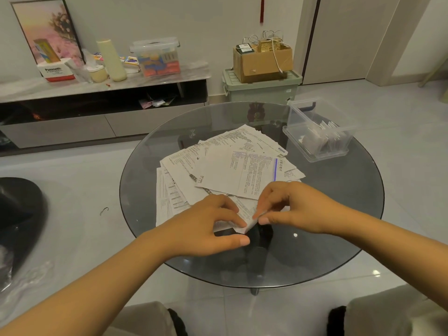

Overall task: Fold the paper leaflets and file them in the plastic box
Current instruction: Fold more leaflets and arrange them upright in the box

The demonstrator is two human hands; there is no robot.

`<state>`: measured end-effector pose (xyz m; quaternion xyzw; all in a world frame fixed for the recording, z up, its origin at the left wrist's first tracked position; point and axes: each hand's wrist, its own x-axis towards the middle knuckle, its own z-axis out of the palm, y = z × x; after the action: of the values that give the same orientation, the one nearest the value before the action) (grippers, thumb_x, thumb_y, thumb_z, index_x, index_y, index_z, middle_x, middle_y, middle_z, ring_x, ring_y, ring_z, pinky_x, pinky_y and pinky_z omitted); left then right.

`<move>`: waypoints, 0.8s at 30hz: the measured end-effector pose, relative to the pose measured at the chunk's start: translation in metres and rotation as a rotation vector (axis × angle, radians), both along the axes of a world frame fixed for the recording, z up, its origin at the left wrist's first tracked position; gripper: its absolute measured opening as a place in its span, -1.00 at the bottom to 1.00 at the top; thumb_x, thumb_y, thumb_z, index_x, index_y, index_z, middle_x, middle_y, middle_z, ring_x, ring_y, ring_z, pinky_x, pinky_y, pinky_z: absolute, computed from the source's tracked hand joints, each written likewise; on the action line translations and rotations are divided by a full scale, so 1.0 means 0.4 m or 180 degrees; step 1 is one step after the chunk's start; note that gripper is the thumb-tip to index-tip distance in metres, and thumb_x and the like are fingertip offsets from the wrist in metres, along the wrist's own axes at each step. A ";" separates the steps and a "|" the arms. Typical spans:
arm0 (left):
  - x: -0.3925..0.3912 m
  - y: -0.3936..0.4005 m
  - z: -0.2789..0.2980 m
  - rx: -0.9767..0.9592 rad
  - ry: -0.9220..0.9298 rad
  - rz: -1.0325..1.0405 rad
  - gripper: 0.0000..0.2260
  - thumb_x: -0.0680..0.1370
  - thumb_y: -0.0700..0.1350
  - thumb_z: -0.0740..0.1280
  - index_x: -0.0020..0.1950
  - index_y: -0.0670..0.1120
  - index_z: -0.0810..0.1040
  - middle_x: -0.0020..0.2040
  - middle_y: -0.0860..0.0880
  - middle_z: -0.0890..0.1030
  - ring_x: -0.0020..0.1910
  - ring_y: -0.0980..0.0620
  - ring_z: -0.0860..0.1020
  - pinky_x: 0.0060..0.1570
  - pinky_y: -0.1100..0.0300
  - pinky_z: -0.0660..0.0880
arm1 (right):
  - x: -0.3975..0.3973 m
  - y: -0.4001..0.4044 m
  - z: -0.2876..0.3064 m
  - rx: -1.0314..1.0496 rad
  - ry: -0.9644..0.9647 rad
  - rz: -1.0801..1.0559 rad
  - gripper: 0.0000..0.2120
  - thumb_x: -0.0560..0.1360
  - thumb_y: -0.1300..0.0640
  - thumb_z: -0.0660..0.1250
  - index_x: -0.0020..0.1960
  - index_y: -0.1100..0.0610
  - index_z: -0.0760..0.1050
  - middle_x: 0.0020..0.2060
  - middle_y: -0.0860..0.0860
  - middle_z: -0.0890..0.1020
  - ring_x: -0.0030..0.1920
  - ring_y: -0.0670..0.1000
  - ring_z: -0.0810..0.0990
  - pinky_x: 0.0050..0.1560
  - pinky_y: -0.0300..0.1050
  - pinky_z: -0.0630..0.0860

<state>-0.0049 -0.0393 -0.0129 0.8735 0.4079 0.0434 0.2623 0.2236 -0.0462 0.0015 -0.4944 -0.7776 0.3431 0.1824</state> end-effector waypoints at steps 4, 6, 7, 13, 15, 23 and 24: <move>0.017 -0.004 0.002 -0.0199 -0.0373 0.0216 -0.62 0.37 0.38 0.21 -0.01 0.19 0.55 0.06 0.22 0.50 0.08 0.22 0.44 0.10 0.24 0.43 | -0.022 0.012 -0.009 0.0131 0.0067 -0.0333 -0.91 0.44 0.06 0.42 -0.08 0.05 0.63 -0.18 -0.08 0.65 -0.20 -0.15 0.56 -0.15 -0.36 0.47; 0.023 -0.005 0.000 -0.0153 -0.0609 0.0430 -0.72 0.47 0.24 0.28 0.03 0.10 0.55 -0.02 0.15 0.56 -0.02 0.19 0.50 0.03 0.21 0.47 | -0.041 0.018 -0.021 0.0170 0.0099 -0.0439 -0.90 0.44 0.08 0.42 -0.06 0.06 0.61 -0.20 -0.06 0.64 -0.25 -0.17 0.53 -0.22 -0.43 0.42; 0.025 -0.006 0.000 -0.0113 -0.0672 0.0520 -0.78 0.51 0.16 0.31 0.06 0.08 0.52 -0.01 0.14 0.57 -0.03 0.19 0.50 0.01 0.23 0.47 | -0.050 0.021 -0.027 0.0178 0.0111 -0.0469 -0.89 0.44 0.09 0.42 -0.04 0.06 0.60 -0.20 -0.06 0.63 -0.25 -0.16 0.53 -0.22 -0.44 0.42; 0.028 -0.006 -0.009 0.0093 -0.0421 0.0694 -0.59 0.49 -0.02 0.40 0.30 0.04 0.39 0.21 0.08 0.45 0.09 0.19 0.42 0.13 0.32 0.40 | -0.075 0.024 -0.049 0.0027 0.0024 -0.0550 -0.65 0.38 0.13 0.48 0.12 -0.03 0.49 -0.20 -0.12 0.56 -0.25 -0.16 0.52 -0.18 -0.40 0.44; 0.026 -0.005 -0.013 0.0122 -0.0279 0.0728 -0.53 0.48 -0.01 0.41 0.34 0.03 0.36 0.25 0.08 0.41 0.08 0.21 0.37 0.12 0.36 0.35 | -0.076 0.023 -0.052 -0.0040 -0.0106 -0.0513 -0.57 0.36 0.12 0.50 0.17 -0.03 0.46 -0.18 -0.14 0.54 -0.22 -0.15 0.51 -0.10 -0.32 0.47; 0.031 0.004 -0.001 -0.0209 -0.0447 0.1142 -0.44 0.39 -0.08 0.51 0.34 0.04 0.41 0.07 0.13 0.45 -0.05 0.21 0.43 -0.04 0.47 0.35 | -0.085 0.018 -0.044 0.0179 -0.0909 -0.0347 -0.52 0.39 -0.04 0.45 0.26 -0.04 0.40 -0.08 -0.13 0.44 -0.15 -0.14 0.41 -0.04 -0.23 0.42; 0.034 0.003 0.004 -0.0280 -0.0483 0.1187 -0.44 0.38 -0.09 0.52 0.33 0.04 0.42 -0.01 0.17 0.44 -0.09 0.21 0.44 -0.08 0.48 0.36 | -0.085 0.018 -0.043 0.0187 -0.0950 -0.0338 -0.54 0.39 -0.05 0.45 0.25 -0.04 0.42 -0.07 -0.13 0.44 -0.13 -0.14 0.41 -0.04 -0.23 0.41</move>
<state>0.0087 -0.0380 -0.0113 0.7647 0.5432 0.1391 0.3175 0.1896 -0.0388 -0.0158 -0.5747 -0.7785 0.2329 0.0971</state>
